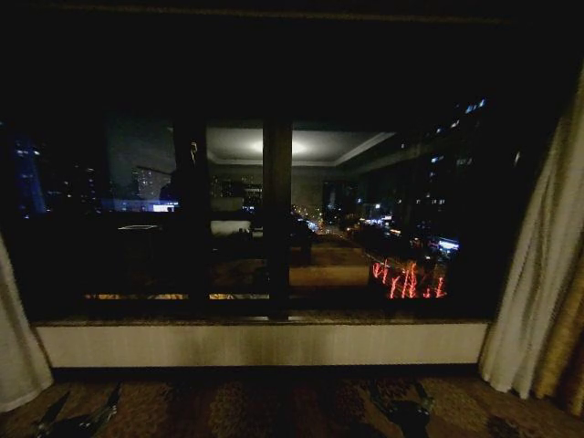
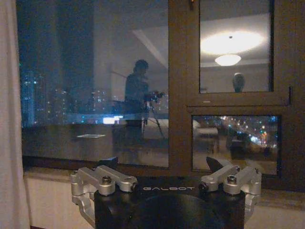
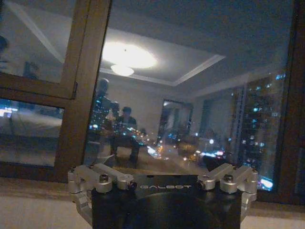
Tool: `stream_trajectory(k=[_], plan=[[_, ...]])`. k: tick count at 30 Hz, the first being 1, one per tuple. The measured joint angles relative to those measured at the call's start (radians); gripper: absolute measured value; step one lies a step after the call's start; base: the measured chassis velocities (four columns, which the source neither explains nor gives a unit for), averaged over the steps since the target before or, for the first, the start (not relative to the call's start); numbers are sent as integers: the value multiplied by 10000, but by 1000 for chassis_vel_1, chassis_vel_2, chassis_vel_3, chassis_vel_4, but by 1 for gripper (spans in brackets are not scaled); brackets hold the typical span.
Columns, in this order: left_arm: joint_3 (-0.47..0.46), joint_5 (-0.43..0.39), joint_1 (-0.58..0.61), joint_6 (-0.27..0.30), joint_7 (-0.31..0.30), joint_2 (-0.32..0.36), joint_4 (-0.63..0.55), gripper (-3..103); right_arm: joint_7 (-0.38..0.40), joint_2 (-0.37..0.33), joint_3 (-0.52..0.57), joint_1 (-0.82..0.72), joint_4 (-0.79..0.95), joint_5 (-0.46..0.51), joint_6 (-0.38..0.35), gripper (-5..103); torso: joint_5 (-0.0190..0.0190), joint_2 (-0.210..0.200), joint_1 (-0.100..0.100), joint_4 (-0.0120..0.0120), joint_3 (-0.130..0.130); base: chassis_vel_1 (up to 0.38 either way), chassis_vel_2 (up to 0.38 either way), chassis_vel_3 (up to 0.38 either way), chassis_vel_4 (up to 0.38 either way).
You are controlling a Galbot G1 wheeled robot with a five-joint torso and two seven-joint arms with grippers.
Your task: Open the curtains by pulling them apart, changing their state from closed to fully open.
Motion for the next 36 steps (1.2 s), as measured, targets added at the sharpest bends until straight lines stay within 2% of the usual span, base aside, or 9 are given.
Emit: stream_trajectory(k=[10, 16, 20, 21, 24, 25, 29, 32, 36], plan=[[83, -7, 34, -450, 6, -185, 69, 100, -206, -1, -356, -213, 266, 105, -250, 100, 0, 0, 2, -3, 1, 0, 0, 0, 0], [124, -71, 147, -305, 120, -285, -227, 100, -739, -1, -526, -432, 472, 697, -344, 100, 0, 0, 2, 0, 1, 0, 0, 0, 0], [534, -858, 227, 712, 300, -375, -1044, 100, -1168, -1, -647, -575, 1240, 2024, -1279, 100, 1, 0, 2, -2, 2, 0, 0, 0, 0], [534, -858, 227, 712, 300, -375, -1044, 100, -1168, -1, -647, -575, 1240, 2024, -1279, 100, 1, 0, 2, -2, 2, 0, 0, 0, 0], [847, -1497, 44, 1941, 285, -723, -2026, 100, -1131, -1, -706, -797, 1958, 2207, -2051, 100, 2, 0, 2, -1, 1, 0, 0, 0, 0], [847, -1497, 44, 1941, 285, -723, -2026, 100, -1131, -1, -706, -797, 1958, 2207, -2051, 100, 2, 0, 2, -1, 1, 0, 0, 0, 0], [850, -1932, -303, 3682, -334, -802, -3307, 100, -933, -1, -486, -1194, 3191, 2183, -3369, 100, 1, 0, 2, -2, 1, 0, 0, 0, 0], [760, -2000, -380, 3998, -632, -690, -3702, 100, -828, -1, -247, -1420, 3660, 2179, -3586, 100, 2, 0, 3, -2, 1, 0, 0, 0, 0], [750, -1865, -248, 4049, -728, -778, -3909, 100, -675, -1, -47, -1673, 4115, 2182, -3599, 100, 0, 0, 2, -1, 1, 0, 0, 0, 0]])
